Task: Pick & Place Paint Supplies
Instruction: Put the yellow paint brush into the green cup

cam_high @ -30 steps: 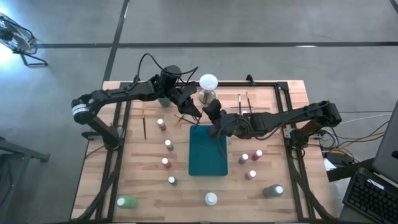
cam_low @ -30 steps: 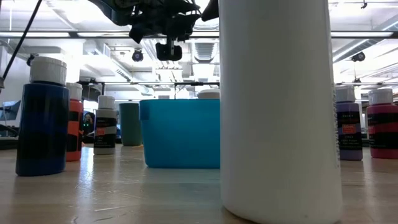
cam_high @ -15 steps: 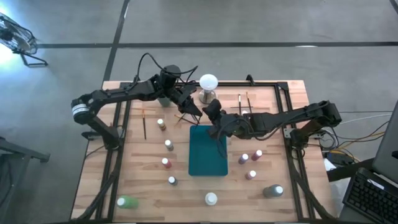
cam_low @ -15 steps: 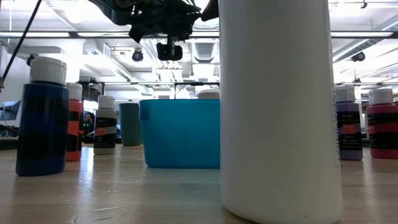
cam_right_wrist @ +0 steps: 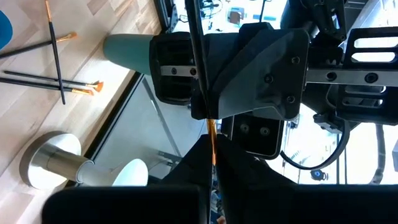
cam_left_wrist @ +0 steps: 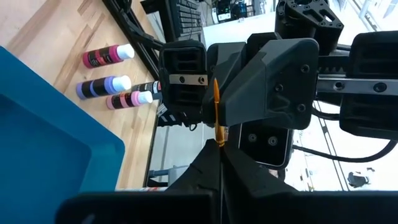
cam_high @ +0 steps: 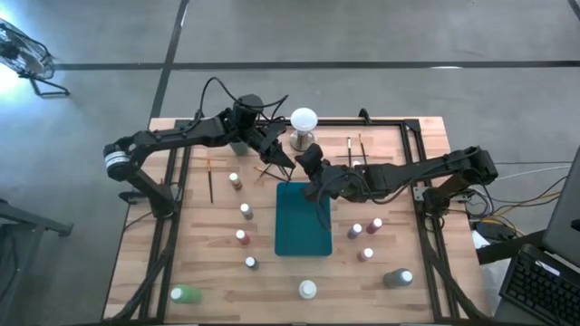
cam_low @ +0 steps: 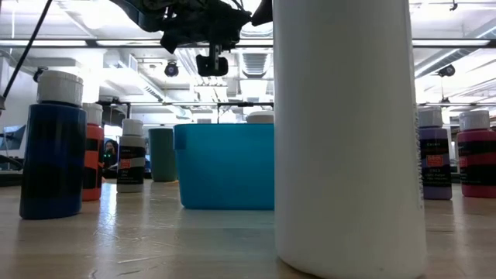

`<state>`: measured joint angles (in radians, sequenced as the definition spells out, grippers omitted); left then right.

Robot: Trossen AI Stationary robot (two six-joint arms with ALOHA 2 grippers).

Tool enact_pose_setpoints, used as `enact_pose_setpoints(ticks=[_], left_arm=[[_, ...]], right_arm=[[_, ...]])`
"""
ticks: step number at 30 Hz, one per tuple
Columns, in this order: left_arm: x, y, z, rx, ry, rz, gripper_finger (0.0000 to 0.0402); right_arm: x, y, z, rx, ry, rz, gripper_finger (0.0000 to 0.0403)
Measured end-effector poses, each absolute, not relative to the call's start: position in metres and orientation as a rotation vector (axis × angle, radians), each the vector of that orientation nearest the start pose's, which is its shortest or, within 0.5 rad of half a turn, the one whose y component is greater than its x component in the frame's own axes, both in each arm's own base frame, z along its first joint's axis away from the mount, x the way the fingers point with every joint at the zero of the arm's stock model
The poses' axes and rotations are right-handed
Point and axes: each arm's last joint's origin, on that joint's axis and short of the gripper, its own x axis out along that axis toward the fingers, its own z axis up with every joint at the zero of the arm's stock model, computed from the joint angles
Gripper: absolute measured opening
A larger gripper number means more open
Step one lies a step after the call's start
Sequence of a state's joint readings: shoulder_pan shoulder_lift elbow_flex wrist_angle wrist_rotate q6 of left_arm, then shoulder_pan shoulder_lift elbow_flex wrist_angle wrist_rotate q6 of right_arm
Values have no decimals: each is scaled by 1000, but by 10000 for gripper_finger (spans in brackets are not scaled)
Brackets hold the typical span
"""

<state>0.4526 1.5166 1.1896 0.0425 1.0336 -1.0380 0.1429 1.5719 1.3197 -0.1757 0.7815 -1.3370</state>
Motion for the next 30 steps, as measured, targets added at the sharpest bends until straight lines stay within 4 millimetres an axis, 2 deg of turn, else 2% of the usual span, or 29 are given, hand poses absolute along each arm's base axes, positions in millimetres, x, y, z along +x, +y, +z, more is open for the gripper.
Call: enact_pose_setpoints(ticks=[7, 16, 24, 27, 30], left_arm=[[313, 125, 322, -1168, 490, -425, 2], [314, 127, 330, -1107, 454, -432, 1], [313, 128, 333, -1039, 429, -441, 0], [307, 129, 340, -968, 383, -421, 0], [297, 130, 352, -867, 317, -399, 0]], right_arm=[[352, 30, 328, -1438, 755, -290, 21], [339, 28, 346, -1312, 696, -381, 102], [317, 24, 371, -1116, 619, -524, 158], [304, 19, 381, -1020, 607, -607, 171], [287, 11, 389, -842, 562, -653, 179]])
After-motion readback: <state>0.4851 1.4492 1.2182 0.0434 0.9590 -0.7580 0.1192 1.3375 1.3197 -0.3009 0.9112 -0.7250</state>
